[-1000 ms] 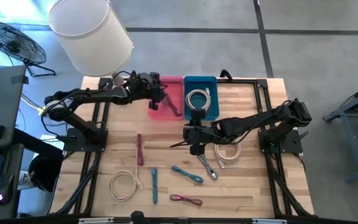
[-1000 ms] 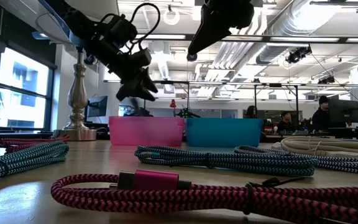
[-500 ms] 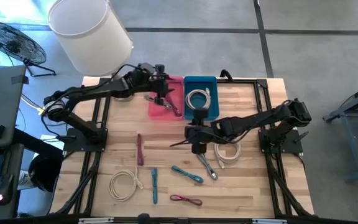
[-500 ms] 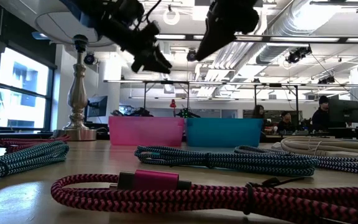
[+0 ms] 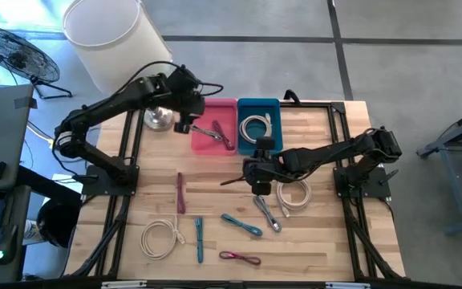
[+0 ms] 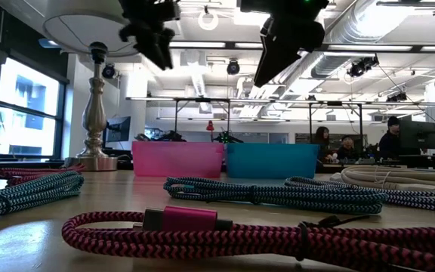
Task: Pick & Place USB Port
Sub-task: Put the right black white charger cable into the pink bin
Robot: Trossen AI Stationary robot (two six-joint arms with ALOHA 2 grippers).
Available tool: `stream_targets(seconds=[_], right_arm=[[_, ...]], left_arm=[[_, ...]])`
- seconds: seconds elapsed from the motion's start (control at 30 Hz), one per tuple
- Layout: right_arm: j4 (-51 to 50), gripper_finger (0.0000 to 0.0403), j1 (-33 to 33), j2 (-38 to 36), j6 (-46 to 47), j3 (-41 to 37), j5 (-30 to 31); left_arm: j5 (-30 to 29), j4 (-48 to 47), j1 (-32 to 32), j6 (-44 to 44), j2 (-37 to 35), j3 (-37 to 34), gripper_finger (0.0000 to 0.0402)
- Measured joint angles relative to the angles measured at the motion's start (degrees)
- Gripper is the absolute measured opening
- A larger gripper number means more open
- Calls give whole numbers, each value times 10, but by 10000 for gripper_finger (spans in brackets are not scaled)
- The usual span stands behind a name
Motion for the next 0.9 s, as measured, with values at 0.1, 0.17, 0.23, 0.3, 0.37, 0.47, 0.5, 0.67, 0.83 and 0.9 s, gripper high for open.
stream_targets(seconds=[0.1,0.17,0.23,0.3,0.37,0.47,0.5,0.67,0.83,0.9], right_arm=[[0,142,0,0,0,0,-1],[0,142,0,0,0,0,-1],[0,142,0,0,0,0,-1],[0,142,0,0,0,0,-2],[1,142,0,0,1,0,-2],[1,142,0,0,7,0,-5],[0,142,1,0,10,0,-9],[1,142,1,0,11,0,-27],[4,142,1,0,11,0,-27],[10,142,1,0,11,0,-27]], left_arm=[[-34,-80,0,-27,0,-5,200],[-55,-109,0,-45,0,-23,200],[-60,-102,0,-57,0,-51,200],[-53,-87,0,-65,0,-82,200],[-50,-63,0,-68,0,-115,200],[-63,-21,0,-65,0,-163,200],[-65,-9,1,-64,0,-176,200],[-131,16,1,-69,0,-214,200],[-173,41,1,-85,0,-228,200],[-169,62,8,-102,0,-232,200]])
